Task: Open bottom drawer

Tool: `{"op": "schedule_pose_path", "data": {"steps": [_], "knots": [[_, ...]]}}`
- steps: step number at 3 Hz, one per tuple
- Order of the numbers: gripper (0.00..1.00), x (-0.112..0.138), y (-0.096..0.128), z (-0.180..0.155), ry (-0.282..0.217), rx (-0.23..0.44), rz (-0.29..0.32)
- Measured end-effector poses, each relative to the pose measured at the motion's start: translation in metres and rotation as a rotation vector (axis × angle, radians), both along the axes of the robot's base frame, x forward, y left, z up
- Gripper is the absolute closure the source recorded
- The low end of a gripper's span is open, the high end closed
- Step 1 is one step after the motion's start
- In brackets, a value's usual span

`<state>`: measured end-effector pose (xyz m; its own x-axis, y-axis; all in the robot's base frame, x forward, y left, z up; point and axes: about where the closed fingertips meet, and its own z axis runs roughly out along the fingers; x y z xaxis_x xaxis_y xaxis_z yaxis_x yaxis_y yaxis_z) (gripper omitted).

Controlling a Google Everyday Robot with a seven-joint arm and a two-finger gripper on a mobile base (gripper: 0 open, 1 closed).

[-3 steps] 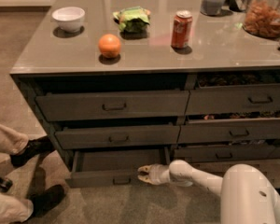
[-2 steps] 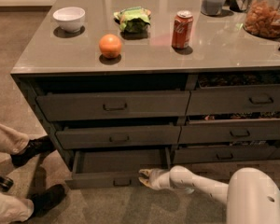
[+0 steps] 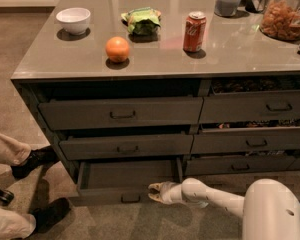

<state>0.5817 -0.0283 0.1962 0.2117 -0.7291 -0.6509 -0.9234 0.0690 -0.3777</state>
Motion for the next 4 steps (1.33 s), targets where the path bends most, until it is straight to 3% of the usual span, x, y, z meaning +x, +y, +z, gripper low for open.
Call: {"op": "schedule_pose_path", "data": {"steps": [1,2,3,4], "knots": [[0.86,-0.018,-0.002,-0.004,0.002,-0.011,-0.009],[0.63,-0.022,-0.003,-0.003,0.002,-0.016,-0.013],[0.40,-0.024,-0.025,0.000,-0.006,-0.048,-0.037],[0.17,-0.057,-0.026,-0.008,0.008,-0.074,-0.034]]}}
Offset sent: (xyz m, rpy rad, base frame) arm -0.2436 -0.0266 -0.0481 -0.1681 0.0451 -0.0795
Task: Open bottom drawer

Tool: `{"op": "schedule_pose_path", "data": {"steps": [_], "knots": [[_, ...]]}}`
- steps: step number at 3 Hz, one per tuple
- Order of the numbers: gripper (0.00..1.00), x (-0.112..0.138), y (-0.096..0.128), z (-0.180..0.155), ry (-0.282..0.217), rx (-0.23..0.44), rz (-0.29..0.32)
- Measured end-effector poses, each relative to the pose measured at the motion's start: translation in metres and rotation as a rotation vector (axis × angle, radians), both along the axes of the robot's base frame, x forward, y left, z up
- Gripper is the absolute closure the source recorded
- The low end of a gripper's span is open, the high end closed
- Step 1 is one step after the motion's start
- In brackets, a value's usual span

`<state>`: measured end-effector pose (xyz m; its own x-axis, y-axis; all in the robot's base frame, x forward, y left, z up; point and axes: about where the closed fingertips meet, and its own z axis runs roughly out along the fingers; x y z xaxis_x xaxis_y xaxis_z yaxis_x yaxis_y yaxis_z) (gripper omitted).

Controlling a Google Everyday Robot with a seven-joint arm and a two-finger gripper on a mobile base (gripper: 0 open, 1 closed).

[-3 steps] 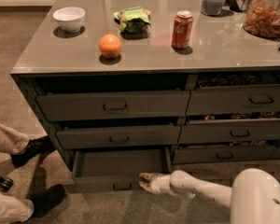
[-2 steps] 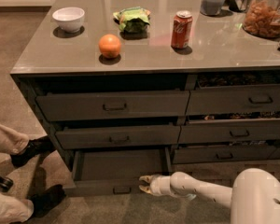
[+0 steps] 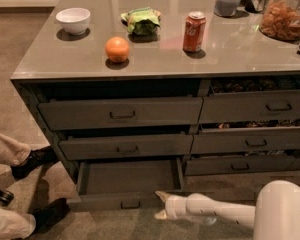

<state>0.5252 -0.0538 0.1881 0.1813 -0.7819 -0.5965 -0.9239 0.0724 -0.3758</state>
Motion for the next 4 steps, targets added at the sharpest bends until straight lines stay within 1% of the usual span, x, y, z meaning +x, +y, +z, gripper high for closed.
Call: {"op": "schedule_pose_path", "data": {"steps": [1,2,3,4], "knots": [[0.00,-0.056,-0.012,-0.011,0.015,-0.069,-0.010],[0.00,-0.112,-0.016,-0.012,0.033,-0.119,-0.002],[0.00,-0.127,-0.020,-0.006,0.024,-0.136,-0.008],[0.00,-0.112,-0.027,0.007,-0.001,-0.147,-0.064]]}}
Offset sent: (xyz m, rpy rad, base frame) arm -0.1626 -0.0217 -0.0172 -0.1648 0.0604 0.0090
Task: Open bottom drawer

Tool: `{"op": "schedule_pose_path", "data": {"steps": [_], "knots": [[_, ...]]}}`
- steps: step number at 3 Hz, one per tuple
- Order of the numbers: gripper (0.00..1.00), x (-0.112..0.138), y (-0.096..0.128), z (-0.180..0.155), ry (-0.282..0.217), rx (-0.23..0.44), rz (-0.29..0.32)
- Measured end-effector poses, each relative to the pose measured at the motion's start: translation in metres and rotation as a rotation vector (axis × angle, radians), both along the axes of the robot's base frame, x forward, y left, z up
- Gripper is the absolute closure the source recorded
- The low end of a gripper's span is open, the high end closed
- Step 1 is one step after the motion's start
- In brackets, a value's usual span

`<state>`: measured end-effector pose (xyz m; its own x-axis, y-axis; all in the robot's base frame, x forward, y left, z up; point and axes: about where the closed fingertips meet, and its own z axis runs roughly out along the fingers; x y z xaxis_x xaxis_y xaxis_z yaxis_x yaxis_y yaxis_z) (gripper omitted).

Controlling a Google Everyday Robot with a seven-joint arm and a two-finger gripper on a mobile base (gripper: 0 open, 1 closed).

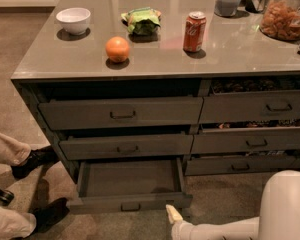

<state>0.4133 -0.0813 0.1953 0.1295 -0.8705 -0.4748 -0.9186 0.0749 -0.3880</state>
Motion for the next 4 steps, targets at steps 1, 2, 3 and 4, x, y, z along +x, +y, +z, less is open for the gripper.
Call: {"op": "schedule_pose_path", "data": {"steps": [1,2,3,4], "knots": [[0.00,0.032,-0.002,0.015,-0.025,0.015,-0.057],[0.00,0.068,-0.001,0.030,-0.053,0.036,-0.094],[0.00,0.099,-0.002,0.046,-0.086,0.051,-0.121],[0.14,0.124,-0.006,0.060,-0.118,0.075,-0.144]]}}
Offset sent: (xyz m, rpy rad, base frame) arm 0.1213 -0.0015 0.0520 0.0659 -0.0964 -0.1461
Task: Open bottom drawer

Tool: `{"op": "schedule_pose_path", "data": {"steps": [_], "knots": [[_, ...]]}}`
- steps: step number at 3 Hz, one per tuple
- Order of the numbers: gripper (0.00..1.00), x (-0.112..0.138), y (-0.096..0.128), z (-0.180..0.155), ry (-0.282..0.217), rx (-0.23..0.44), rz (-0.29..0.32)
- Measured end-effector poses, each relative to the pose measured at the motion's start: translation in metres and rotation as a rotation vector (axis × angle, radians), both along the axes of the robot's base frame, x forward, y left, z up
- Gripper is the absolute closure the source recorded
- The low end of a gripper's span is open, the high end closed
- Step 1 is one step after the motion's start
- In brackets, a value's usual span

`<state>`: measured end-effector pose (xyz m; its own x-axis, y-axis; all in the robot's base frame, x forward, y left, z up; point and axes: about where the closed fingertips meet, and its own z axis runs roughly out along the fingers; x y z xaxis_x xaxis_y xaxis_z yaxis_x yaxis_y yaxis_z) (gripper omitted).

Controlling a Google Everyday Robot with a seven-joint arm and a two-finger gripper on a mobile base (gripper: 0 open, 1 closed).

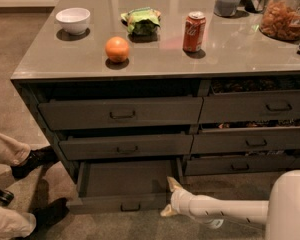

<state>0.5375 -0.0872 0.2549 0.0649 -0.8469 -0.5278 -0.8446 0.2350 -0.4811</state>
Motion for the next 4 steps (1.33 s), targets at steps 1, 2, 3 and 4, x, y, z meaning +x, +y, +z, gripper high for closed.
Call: {"op": "schedule_pose_path", "data": {"steps": [1,2,3,4], "knots": [[0.46,0.033,0.002,0.008,-0.036,0.055,-0.016],[0.77,0.060,0.008,0.012,-0.057,0.111,-0.025],[0.98,0.079,0.019,0.000,-0.042,0.160,-0.023],[1.00,0.090,0.036,-0.026,0.007,0.198,-0.002]]}}
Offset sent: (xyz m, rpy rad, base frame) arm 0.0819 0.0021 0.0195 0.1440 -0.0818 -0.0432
